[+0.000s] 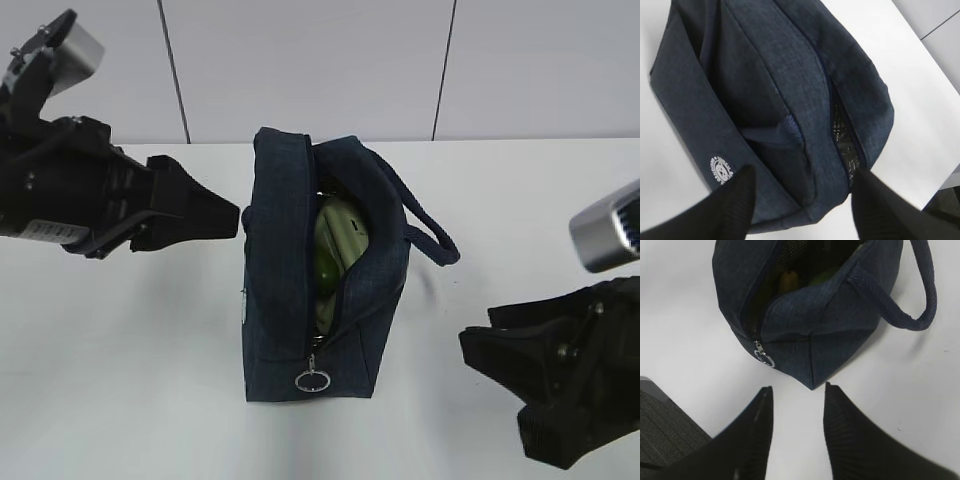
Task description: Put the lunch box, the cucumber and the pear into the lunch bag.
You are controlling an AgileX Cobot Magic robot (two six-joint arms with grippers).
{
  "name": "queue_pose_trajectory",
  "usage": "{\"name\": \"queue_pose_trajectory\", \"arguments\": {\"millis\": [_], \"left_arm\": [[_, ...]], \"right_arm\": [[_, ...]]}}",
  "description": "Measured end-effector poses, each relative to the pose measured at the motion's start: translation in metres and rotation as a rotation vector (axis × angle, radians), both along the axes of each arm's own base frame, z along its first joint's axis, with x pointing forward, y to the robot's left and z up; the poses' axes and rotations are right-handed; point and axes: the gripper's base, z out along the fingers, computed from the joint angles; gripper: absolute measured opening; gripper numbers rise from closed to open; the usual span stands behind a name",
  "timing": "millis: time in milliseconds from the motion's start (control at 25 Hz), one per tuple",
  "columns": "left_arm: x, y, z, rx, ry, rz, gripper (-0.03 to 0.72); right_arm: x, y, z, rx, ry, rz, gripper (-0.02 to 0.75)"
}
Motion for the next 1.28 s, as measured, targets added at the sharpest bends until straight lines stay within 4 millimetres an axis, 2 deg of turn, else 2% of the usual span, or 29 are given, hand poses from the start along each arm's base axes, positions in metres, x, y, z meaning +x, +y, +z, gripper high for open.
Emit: {"name": "queue_pose_trajectory", "arguments": {"millis": [320,560,760,1000,1280], "left_arm": [[0.004,0.001,0.001,0.003,-0.028,0.031,0.365],[-0.001,0.001,-0.006,0.089,-0.034,-0.072,0.336],[-0.008,-0.002,-0.008,0.09,0.02,-0.14,0.332],[-0.013,-0.017,-0.008,0.091,-0.024,-0.162,0.332],[0.0,-0.028,-0.031,0.131,0.002,-0.134,0.332]], "right_arm": [[0.017,0.012,-0.043,-0.052,0.088,-0.018,0.272],[0.029,0.02,-0.071,-0.098,0.185,-0.041,0.271],[0.039,0.027,-0.083,-0.12,0.135,-0.012,0.271],[0.047,0.034,-0.093,-0.137,0.068,0.042,0.27],[0.047,0.036,-0.096,-0.107,0.005,0.061,0.269]]}}
